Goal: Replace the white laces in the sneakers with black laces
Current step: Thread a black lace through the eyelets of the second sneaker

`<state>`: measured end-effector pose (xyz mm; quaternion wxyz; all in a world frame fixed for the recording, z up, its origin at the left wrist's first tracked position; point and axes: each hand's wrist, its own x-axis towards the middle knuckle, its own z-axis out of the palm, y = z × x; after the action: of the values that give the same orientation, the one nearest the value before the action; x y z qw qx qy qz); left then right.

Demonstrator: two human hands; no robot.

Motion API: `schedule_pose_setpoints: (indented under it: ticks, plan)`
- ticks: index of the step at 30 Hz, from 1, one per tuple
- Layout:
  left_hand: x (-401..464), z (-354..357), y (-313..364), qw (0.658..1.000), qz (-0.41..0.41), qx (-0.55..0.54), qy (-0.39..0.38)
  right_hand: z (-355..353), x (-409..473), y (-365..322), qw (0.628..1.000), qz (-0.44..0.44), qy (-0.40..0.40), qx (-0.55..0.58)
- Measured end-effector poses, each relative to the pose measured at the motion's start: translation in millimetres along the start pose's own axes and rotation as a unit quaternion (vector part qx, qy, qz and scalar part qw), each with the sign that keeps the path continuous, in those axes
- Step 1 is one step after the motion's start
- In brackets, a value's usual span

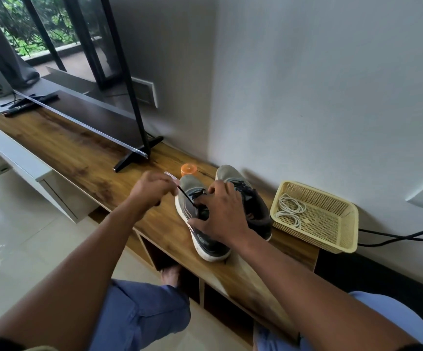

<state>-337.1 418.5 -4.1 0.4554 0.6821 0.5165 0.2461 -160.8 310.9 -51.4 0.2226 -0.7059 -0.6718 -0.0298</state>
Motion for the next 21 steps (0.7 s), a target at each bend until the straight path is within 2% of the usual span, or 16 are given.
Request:
schedule_pose_setpoints:
  ticks: [2,3,6,9,11,13,14,17,21]
  plan:
    - [-3,-10,5,0.992,-0.029,-0.077,0.094,0,0,-1,0.999,0.018,-0.024,0.020]
    - [-5,-13,5,0.991,-0.040,-0.064,0.114,-1,1,-2,0.998,0.028,-0.044,0.035]
    - [-11,-21,-4,0.978,-0.065,0.153,0.129,-2,4,-1,0.986,0.068,-0.094,0.120]
    - [-6,-25,-14,0.952,-0.128,0.275,0.046,-11,8,3,0.965,0.112,-0.103,0.215]
    - [-5,-18,-15,0.915,-0.165,0.368,-0.027,-22,11,7,0.952,0.142,-0.140,0.234]
    - [0,-8,-20,0.883,-0.141,0.441,-0.078,-29,13,10,0.950,0.154,-0.182,0.204]
    - [3,-4,-21,0.888,-0.105,0.436,-0.103,-29,13,11,0.955,0.150,-0.190,0.173]
    - [-1,10,-12,0.929,0.008,0.331,-0.165,-24,8,14,0.973,0.127,-0.171,0.087]
    - [-5,31,-9,0.950,0.022,0.275,-0.147,-18,8,21,0.977,0.147,-0.130,0.079]
